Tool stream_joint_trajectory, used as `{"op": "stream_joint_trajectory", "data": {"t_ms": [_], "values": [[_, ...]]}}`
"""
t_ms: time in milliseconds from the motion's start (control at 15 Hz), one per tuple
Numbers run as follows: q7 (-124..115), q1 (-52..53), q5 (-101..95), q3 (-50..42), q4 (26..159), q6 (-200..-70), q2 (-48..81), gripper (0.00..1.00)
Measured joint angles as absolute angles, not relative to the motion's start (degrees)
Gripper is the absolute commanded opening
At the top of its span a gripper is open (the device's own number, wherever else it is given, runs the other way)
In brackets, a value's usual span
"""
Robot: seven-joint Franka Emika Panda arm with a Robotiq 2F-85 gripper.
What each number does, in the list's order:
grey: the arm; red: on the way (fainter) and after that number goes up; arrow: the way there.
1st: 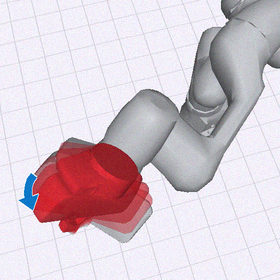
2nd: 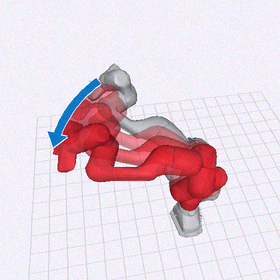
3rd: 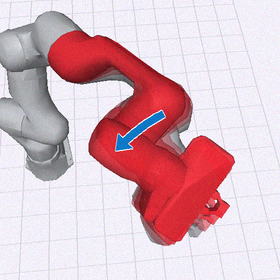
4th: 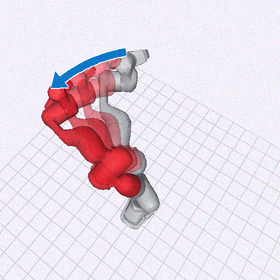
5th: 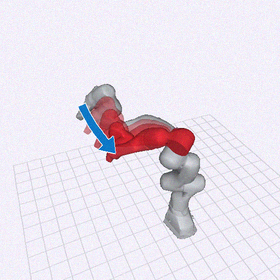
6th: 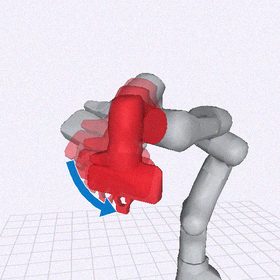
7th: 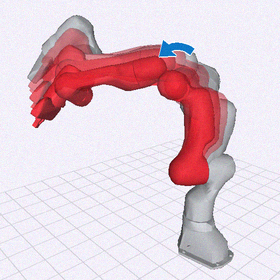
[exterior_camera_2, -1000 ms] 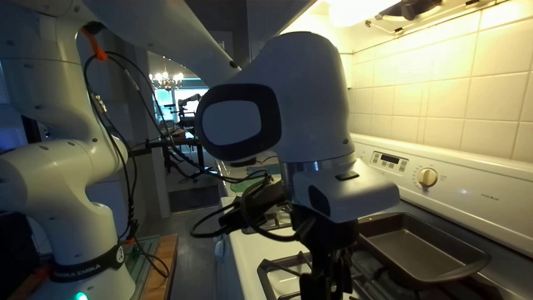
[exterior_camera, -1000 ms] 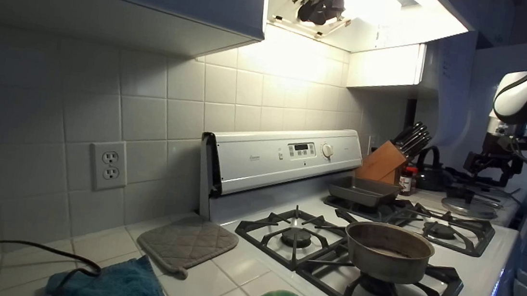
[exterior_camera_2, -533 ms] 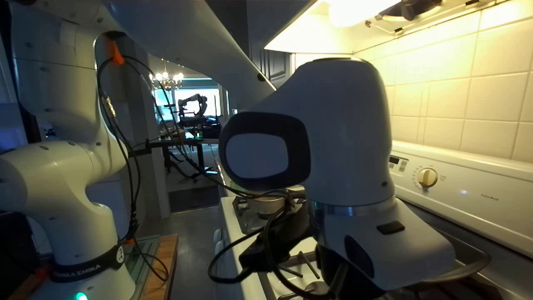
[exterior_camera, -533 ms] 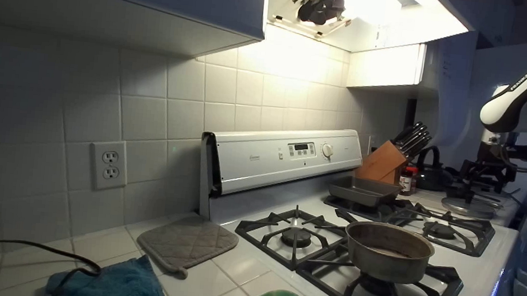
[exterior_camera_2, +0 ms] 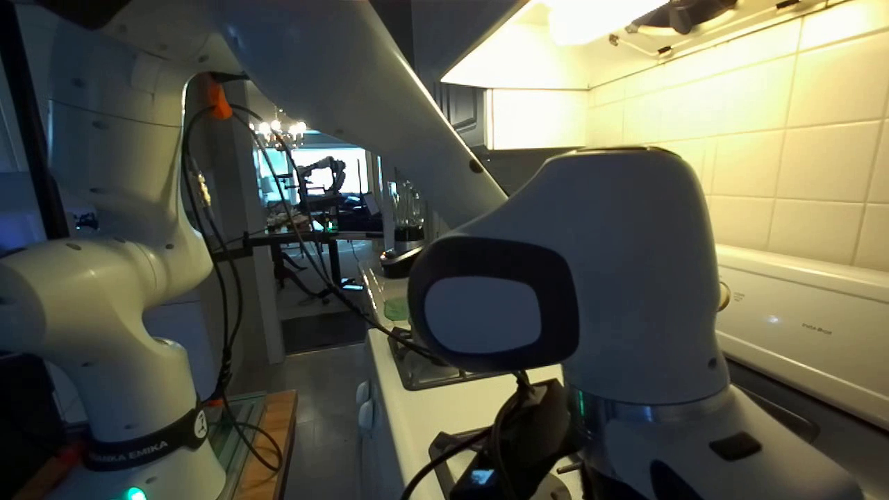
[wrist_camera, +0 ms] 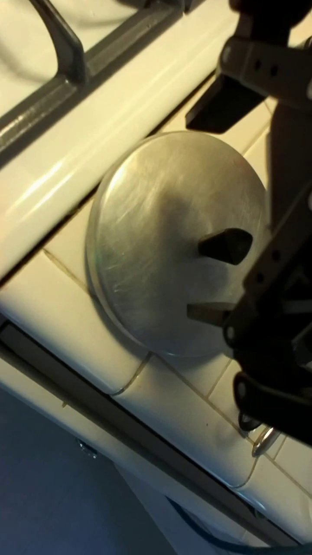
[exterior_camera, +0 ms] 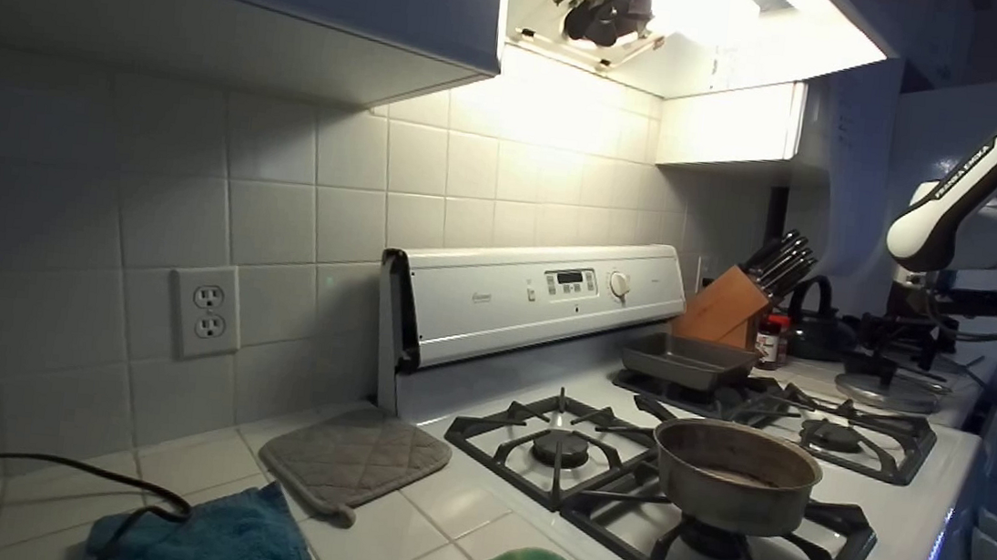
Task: Cover the pot
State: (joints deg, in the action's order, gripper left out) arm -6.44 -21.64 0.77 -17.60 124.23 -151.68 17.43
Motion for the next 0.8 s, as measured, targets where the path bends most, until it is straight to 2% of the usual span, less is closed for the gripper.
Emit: {"op": "stream_joint_trajectory", "data": {"t_ms": [733, 800], "values": [[-6.44, -22.3, 0.81, -18.15, 120.19, -153.88, 22.95, 1.0], [-6.44, -22.39, 0.83, -18.15, 119.98, -154.06, 23.18, 0.96]]}}
